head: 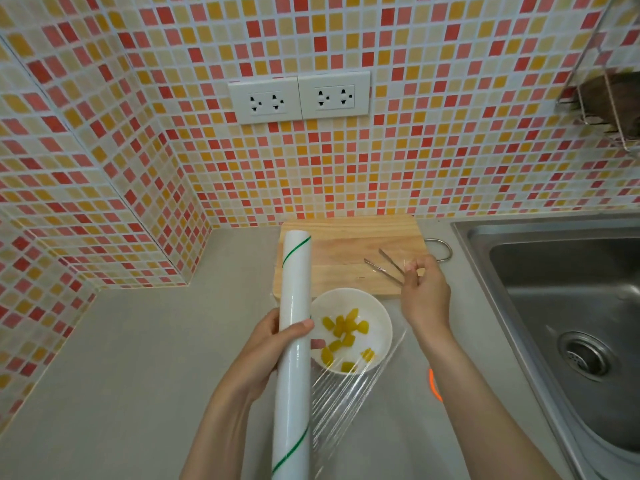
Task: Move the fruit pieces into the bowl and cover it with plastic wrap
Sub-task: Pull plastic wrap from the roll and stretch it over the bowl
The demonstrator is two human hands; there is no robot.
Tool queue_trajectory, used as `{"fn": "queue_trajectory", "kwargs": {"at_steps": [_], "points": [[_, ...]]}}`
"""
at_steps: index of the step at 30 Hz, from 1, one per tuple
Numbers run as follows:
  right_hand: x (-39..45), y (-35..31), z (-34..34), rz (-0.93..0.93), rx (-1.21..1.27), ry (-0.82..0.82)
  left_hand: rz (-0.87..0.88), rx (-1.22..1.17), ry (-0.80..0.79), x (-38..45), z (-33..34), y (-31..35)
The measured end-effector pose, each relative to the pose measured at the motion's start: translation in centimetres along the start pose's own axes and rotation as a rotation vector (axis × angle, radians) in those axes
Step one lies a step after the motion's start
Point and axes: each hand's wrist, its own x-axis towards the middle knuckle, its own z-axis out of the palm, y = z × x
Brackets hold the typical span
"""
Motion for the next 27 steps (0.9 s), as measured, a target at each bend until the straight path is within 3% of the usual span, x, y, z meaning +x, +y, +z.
{"fn": "queue_trajectory", "kwargs": {"at_steps": [4,12,27], "points": [[0.2,0.6,0.2,0.003,-0.061,-0.009,0.022,0.026,0.137,1.0,-0.1,-0.2],[0.6,2.4,0.5,0.070,-0.122,-0.030,0.095,0.260,0.229,3.4,-1.5,-1.6],[0.9,4.6,1.0,0.154,-0.215,-0.069,0.071,0.495,0.295,5.0,-1.6,-3.4]]}}
